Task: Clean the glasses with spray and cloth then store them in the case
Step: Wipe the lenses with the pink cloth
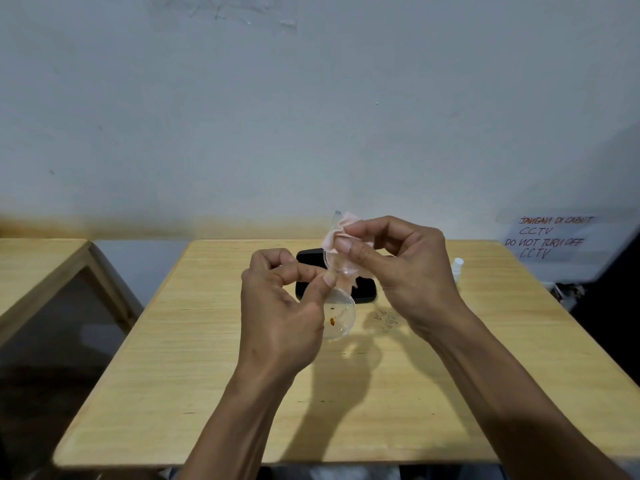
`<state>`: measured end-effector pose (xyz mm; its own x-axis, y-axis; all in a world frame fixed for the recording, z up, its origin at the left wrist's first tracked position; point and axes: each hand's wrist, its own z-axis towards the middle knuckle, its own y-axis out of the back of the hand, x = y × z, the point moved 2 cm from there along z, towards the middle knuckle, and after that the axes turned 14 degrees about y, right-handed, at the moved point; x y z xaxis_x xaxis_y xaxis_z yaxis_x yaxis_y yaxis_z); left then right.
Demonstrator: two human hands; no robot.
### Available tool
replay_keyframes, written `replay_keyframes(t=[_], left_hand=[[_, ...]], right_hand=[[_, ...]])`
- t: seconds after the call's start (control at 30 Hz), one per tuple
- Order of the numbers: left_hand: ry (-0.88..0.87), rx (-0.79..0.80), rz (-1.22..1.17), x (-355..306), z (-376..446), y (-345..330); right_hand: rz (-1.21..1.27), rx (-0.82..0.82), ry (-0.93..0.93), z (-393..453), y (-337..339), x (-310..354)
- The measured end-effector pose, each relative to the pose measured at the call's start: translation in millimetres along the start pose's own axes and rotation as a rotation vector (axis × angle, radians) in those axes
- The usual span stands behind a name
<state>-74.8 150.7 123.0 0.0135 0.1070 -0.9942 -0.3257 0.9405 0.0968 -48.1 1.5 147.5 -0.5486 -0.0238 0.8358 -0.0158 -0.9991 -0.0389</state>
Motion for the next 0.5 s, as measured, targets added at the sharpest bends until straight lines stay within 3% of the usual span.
replay_keyframes(t=[0.23, 0.5], left_hand=[[0.026, -0.052, -0.105, -1.3, 2.6, 1.2], [-0.026, -0.015, 0.001, -3.7, 3.6, 0.0]], right_hand=[[-0.002, 0.071, 0.016, -4.4, -2.8, -2.1], [0.003, -0.018, 0.030, 6.0, 2.5, 0.9]])
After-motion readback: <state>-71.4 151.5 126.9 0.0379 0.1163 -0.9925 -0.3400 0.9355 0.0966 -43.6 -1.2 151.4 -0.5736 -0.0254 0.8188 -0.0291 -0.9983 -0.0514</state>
